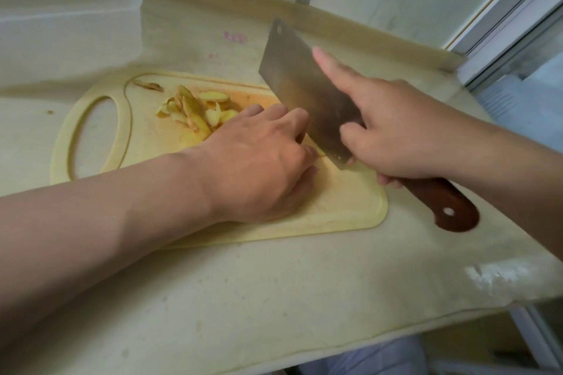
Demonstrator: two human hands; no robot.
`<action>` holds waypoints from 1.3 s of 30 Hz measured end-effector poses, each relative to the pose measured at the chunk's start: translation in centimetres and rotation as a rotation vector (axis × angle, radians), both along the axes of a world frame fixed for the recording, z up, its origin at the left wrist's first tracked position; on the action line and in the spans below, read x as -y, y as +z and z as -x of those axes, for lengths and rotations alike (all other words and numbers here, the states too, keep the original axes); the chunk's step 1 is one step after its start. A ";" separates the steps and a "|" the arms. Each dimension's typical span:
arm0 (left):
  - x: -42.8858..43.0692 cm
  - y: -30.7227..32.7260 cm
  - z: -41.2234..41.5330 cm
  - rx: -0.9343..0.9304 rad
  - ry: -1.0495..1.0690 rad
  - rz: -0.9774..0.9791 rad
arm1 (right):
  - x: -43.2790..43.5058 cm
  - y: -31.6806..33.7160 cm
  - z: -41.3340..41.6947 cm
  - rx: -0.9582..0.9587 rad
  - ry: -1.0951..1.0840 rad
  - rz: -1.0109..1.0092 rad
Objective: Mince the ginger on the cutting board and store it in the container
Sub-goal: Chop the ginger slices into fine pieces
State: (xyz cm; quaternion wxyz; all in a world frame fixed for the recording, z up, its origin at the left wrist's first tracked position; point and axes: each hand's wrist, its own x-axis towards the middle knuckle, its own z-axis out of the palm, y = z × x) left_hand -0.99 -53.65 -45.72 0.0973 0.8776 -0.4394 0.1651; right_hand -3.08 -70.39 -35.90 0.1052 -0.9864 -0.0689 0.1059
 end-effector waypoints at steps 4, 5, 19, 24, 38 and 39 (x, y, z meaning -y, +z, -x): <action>-0.2 0.1 0.1 0.008 -0.001 -0.001 | -0.2 -1.0 0.0 0.112 -0.019 -0.076; -0.2 0.1 0.1 0.010 0.003 0.000 | 0.2 -1.3 0.7 0.156 -0.022 -0.089; 0.0 0.2 0.0 0.012 -0.009 0.006 | -0.2 -0.4 0.0 0.031 -0.013 -0.052; 0.0 -0.1 0.0 0.018 -0.001 -0.001 | 1.1 -1.3 2.5 0.161 -0.052 -0.142; 0.0 0.0 0.0 0.033 -0.013 0.016 | -0.3 -0.7 0.0 0.045 -0.025 -0.070; 0.0 0.0 0.0 0.036 -0.011 0.010 | -0.1 -0.9 0.2 0.068 -0.021 -0.084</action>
